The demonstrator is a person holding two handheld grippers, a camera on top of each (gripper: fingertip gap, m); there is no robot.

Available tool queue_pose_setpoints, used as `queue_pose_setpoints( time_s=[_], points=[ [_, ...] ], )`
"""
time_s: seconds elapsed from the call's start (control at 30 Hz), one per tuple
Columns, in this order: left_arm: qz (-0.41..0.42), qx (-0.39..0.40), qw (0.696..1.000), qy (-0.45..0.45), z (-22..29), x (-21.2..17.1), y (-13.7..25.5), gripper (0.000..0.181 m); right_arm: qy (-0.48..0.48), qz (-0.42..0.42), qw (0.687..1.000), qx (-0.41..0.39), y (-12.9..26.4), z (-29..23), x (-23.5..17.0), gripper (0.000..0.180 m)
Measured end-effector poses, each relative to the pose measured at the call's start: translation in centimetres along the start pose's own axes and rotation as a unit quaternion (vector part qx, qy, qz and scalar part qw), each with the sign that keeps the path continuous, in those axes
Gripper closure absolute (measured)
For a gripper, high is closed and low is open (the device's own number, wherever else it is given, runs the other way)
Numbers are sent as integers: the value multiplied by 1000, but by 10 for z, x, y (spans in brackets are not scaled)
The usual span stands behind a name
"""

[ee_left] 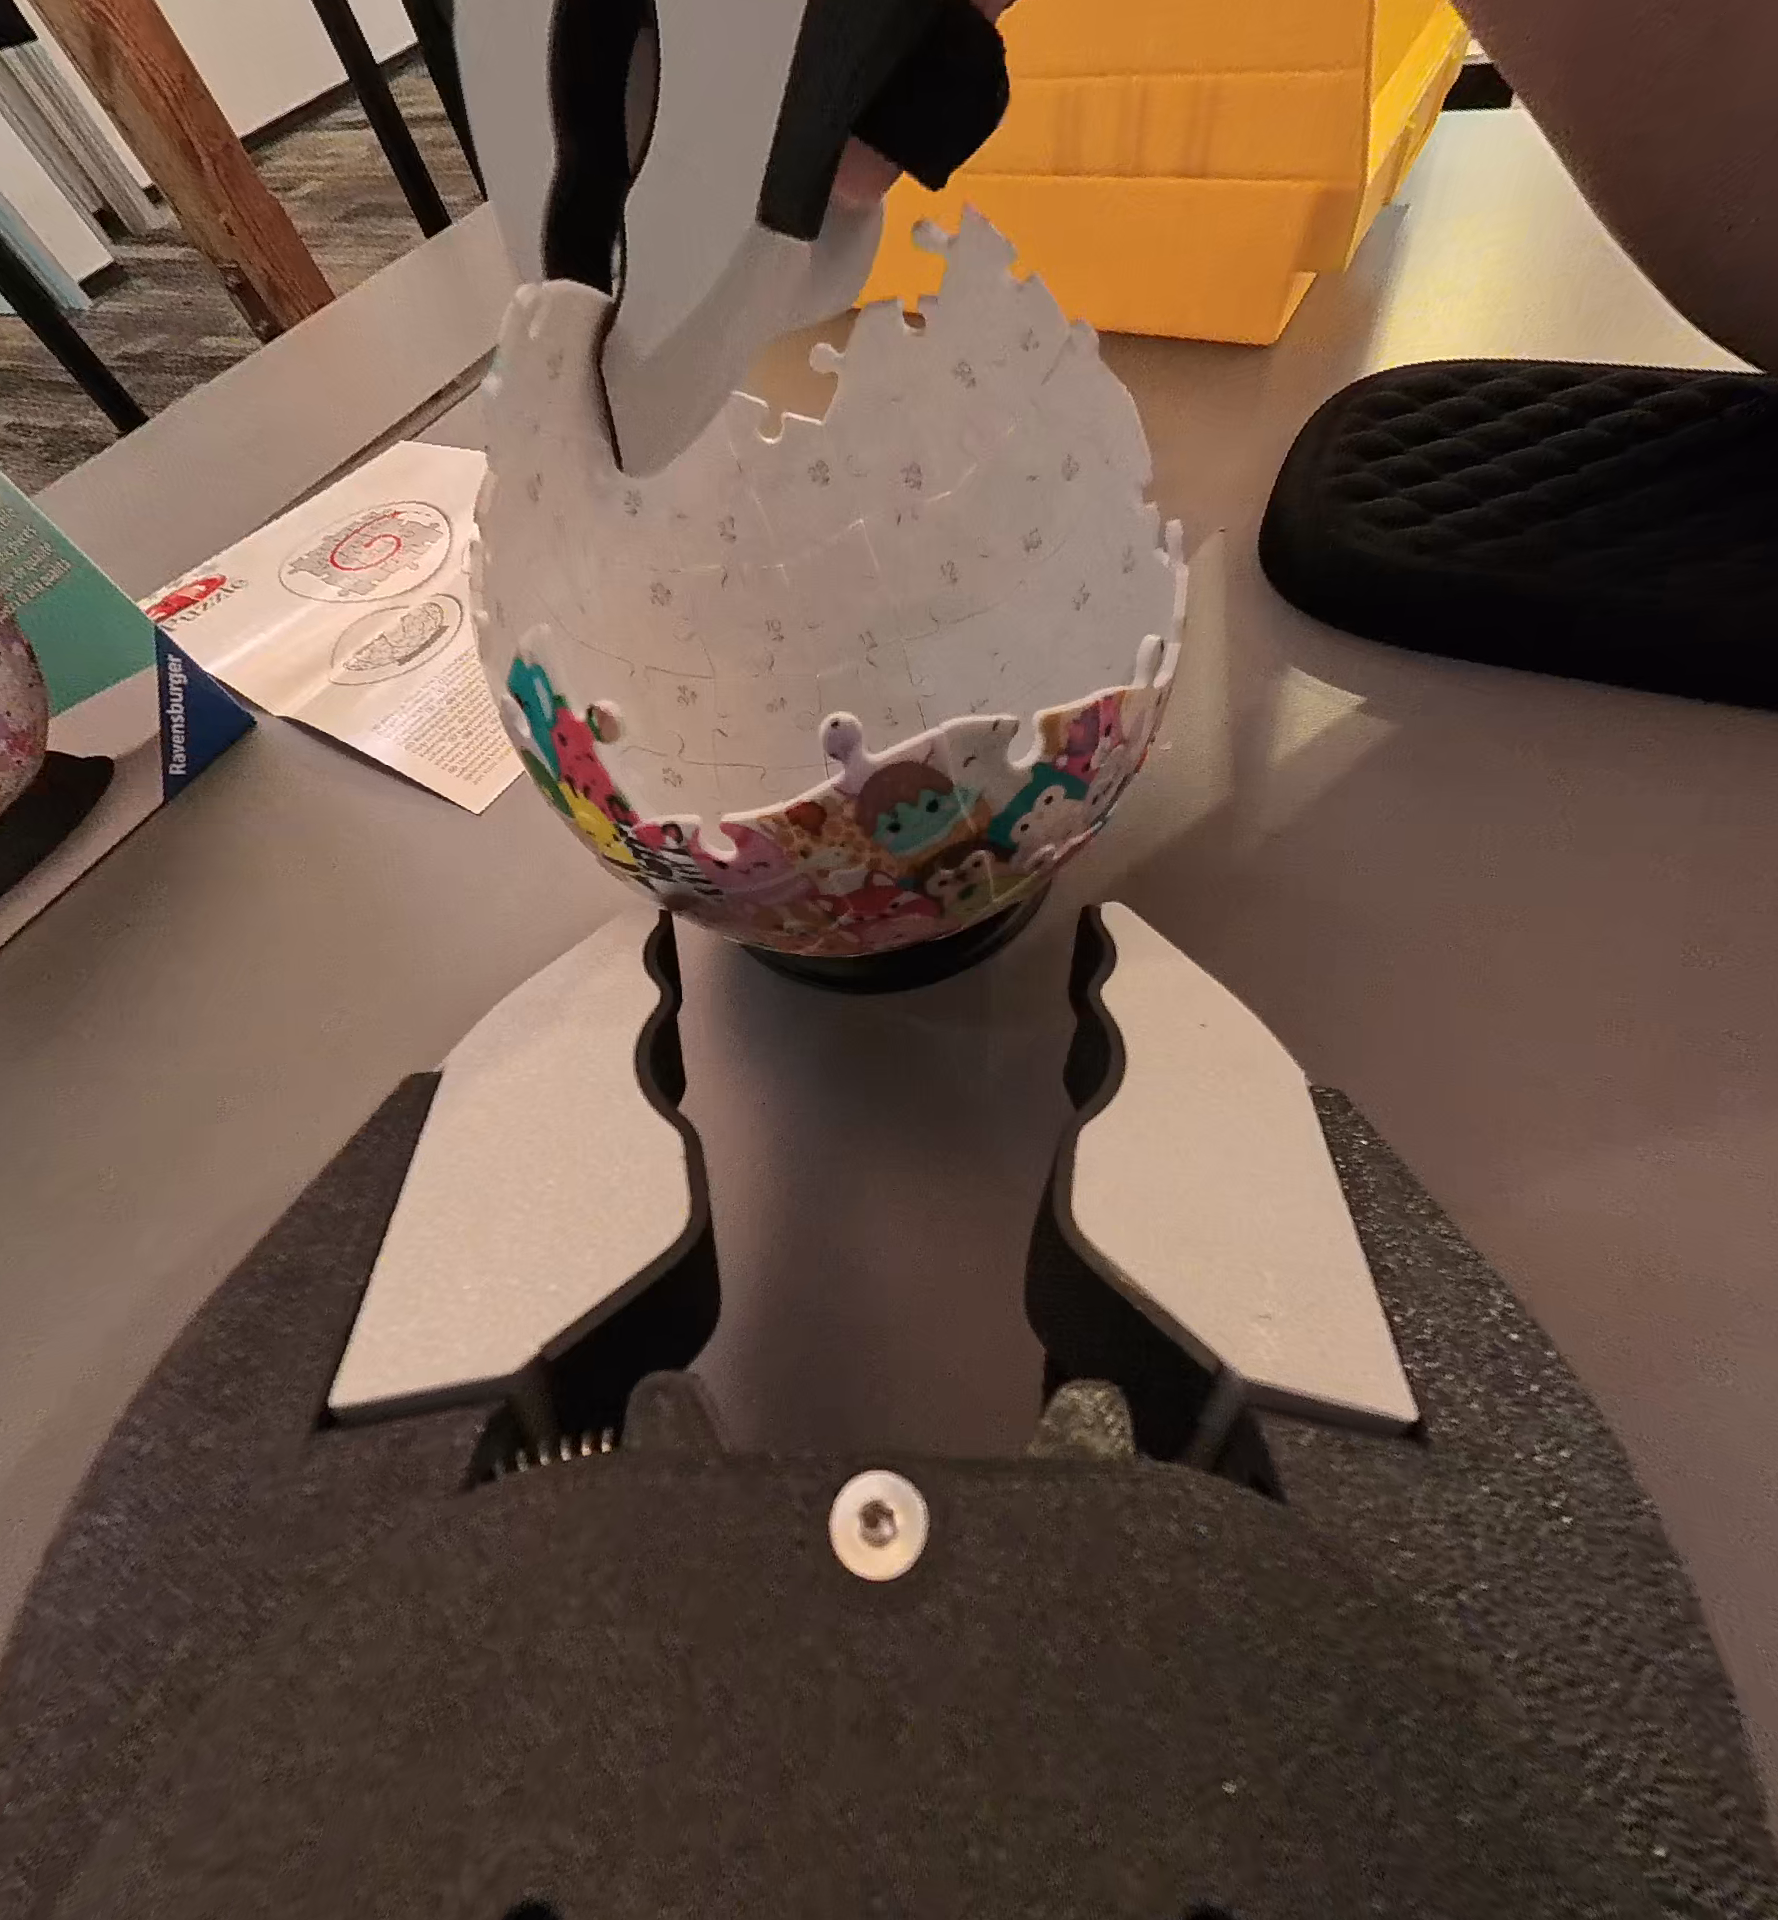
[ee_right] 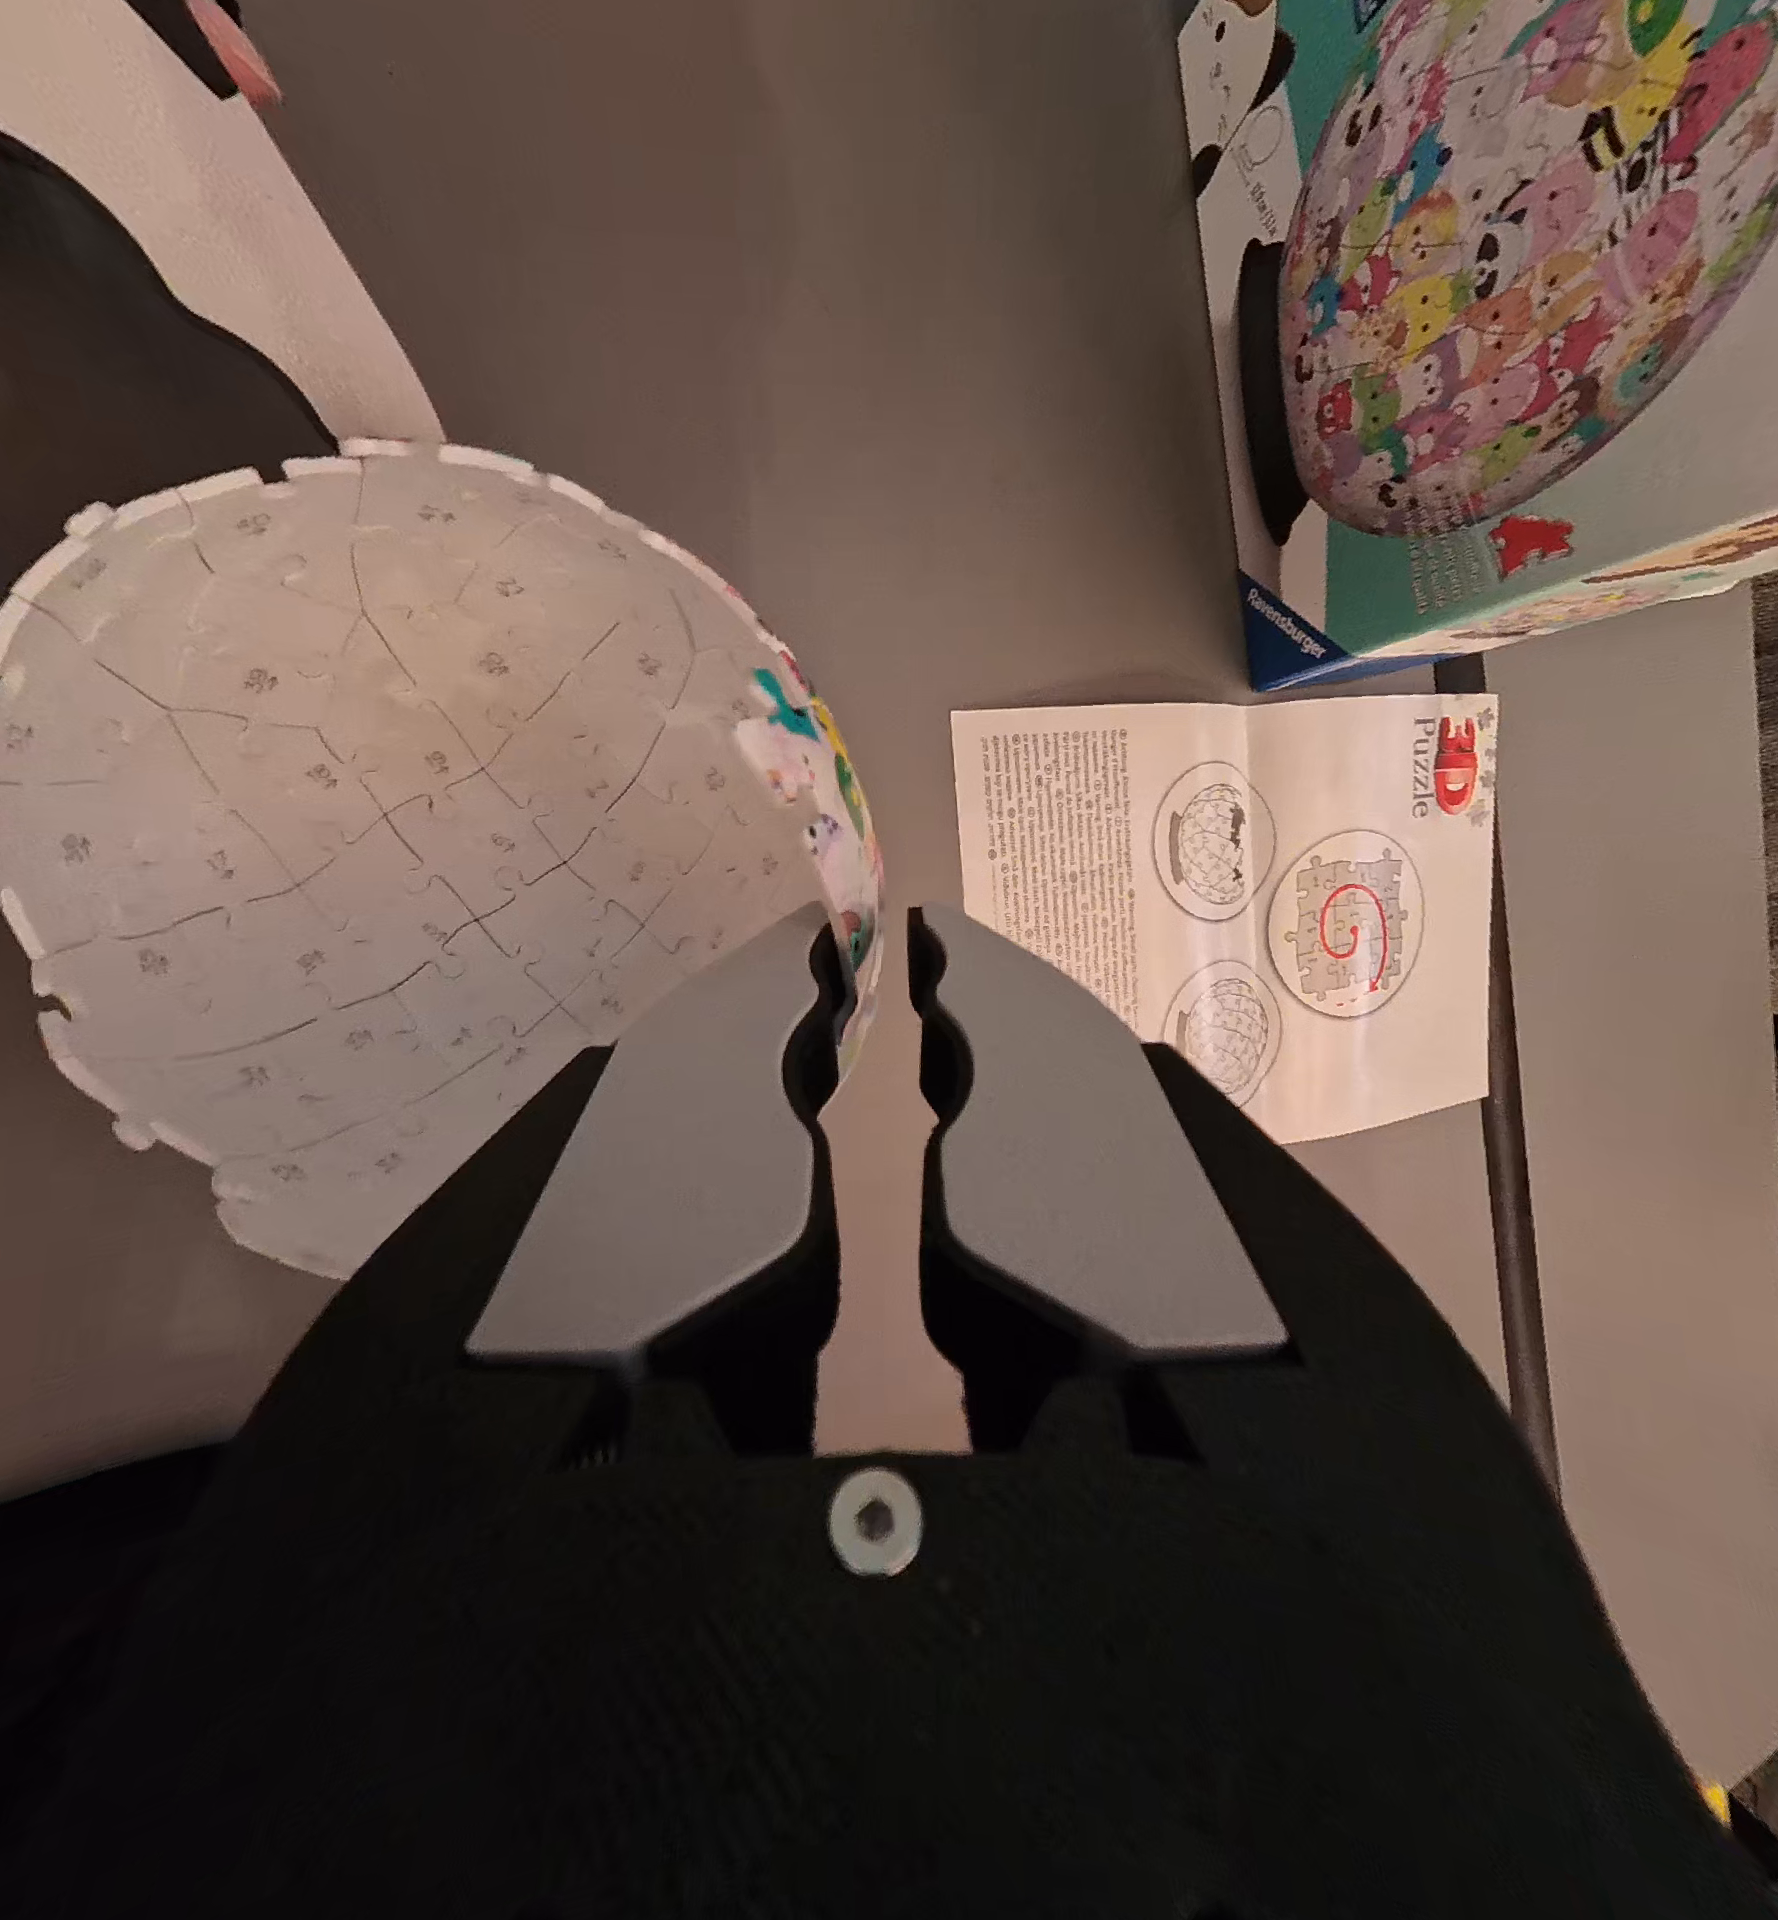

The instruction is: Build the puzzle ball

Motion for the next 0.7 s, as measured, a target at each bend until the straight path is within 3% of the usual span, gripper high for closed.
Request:
queue_pose_setpoints(
  time_s=[0.6, 0.7],
  points=[
    [0, 1, 1000, 0, 0, 0, 0, 109, 12, -9, 1000, -24, -1, -2, 3, 175],
    [0, 1, 1000, 1, -1, 0, 0, 109, 6, -6, 1000, -28, 8, 0, 1, 158]
  ],
)
Point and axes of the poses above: each gripper's, where its closed fingertips meet, y back along the fingers, x out of its top, z = x × y across the jaws, the point moved 4 cm from there along y, back along the fingers, and after that the axes turned 6 degrees about x, right-handed, at the moved point
